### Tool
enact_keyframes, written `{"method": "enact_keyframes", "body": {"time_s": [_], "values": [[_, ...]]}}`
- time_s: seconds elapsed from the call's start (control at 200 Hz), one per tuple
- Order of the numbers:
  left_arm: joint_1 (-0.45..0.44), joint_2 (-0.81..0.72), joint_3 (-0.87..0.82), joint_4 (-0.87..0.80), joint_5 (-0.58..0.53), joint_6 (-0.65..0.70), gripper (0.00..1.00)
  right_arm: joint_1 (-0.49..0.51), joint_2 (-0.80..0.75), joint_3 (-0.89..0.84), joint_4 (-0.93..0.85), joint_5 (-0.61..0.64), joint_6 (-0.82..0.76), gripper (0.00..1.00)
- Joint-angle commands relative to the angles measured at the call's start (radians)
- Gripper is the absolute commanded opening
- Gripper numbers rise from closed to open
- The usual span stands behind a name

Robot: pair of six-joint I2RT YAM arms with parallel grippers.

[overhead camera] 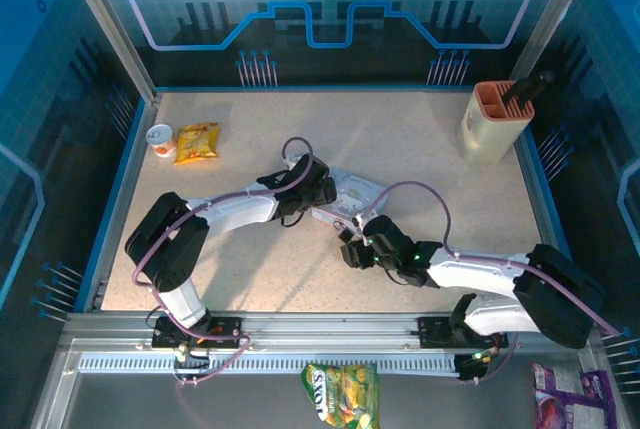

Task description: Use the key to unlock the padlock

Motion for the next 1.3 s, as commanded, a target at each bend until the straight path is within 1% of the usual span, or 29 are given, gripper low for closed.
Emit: {"method": "enact_keyframes", "body": {"time_s": [0.0,0.08,0.26,0.485,0.665,0.77,0.915,0.975,1.145,1.295], "values": [[0.011,0.043,-0.070,-0.194,-0.026,-0.003,0.83,0.032,0.062,0.069,-0.023,0.113,-0.048,0.66],[0.011,0.043,-0.072,-0.189,-0.025,-0.003,0.83,0.049,0.110,0.104,-0.045,0.168,-0.071,0.70],[0.013,0.042,-0.073,-0.184,-0.015,-0.007,0.83,0.086,0.193,0.166,-0.062,0.252,-0.112,0.72],[0.012,0.029,-0.081,-0.178,-0.001,-0.015,0.82,0.095,0.293,0.232,-0.088,0.358,-0.106,0.71],[0.011,0.019,-0.092,-0.176,0.010,-0.020,0.82,0.093,0.358,0.282,-0.100,0.425,-0.113,0.67],[0.012,0.009,-0.101,-0.174,0.005,-0.024,0.82,0.083,0.385,0.308,-0.128,0.444,-0.099,0.59],[0.012,0.004,-0.106,-0.176,0.001,-0.023,0.82,0.079,0.363,0.277,-0.093,0.410,-0.094,0.40],[0.012,0.004,-0.109,-0.175,-0.001,-0.025,0.82,0.077,0.350,0.264,-0.085,0.392,-0.090,0.34],[0.011,0.002,-0.110,-0.186,-0.019,-0.031,0.82,0.075,0.321,0.227,-0.072,0.330,-0.057,0.27],[0.011,0.003,-0.113,-0.184,-0.021,-0.034,0.82,0.075,0.306,0.193,-0.062,0.279,-0.011,0.27]]}}
